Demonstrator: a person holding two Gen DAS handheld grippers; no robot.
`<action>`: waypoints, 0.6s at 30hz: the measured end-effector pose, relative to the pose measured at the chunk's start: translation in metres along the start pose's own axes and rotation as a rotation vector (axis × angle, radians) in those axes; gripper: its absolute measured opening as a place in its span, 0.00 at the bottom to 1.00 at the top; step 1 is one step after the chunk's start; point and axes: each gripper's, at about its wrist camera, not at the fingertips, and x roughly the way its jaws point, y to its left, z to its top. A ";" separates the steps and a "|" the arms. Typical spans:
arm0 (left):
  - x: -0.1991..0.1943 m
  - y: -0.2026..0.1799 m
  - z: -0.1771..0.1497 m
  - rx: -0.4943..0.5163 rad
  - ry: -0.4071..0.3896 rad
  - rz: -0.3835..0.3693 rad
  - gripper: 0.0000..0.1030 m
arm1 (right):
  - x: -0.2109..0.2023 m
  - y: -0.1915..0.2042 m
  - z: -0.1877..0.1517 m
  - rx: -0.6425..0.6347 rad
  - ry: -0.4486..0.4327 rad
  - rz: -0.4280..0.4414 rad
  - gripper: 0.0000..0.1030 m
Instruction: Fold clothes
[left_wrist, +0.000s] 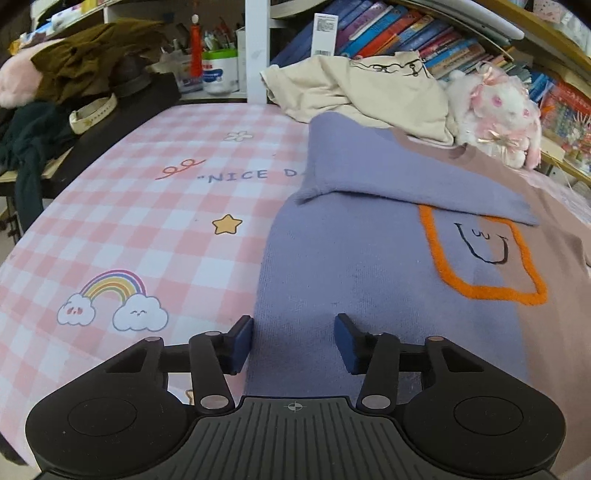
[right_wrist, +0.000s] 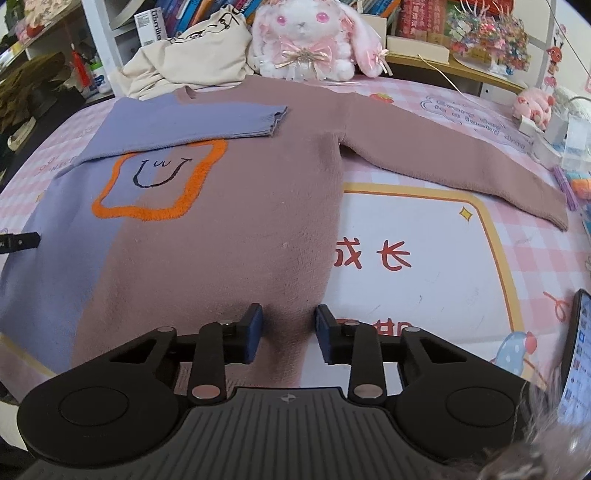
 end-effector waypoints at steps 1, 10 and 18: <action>0.000 0.001 0.001 -0.002 0.005 -0.006 0.45 | 0.000 0.001 0.000 0.008 0.002 -0.003 0.28; -0.006 0.008 -0.001 0.006 0.040 -0.049 0.47 | 0.000 0.000 0.003 0.070 0.014 -0.019 0.33; -0.006 0.008 -0.001 0.018 0.024 -0.040 0.32 | 0.002 0.005 0.006 0.049 0.020 -0.027 0.24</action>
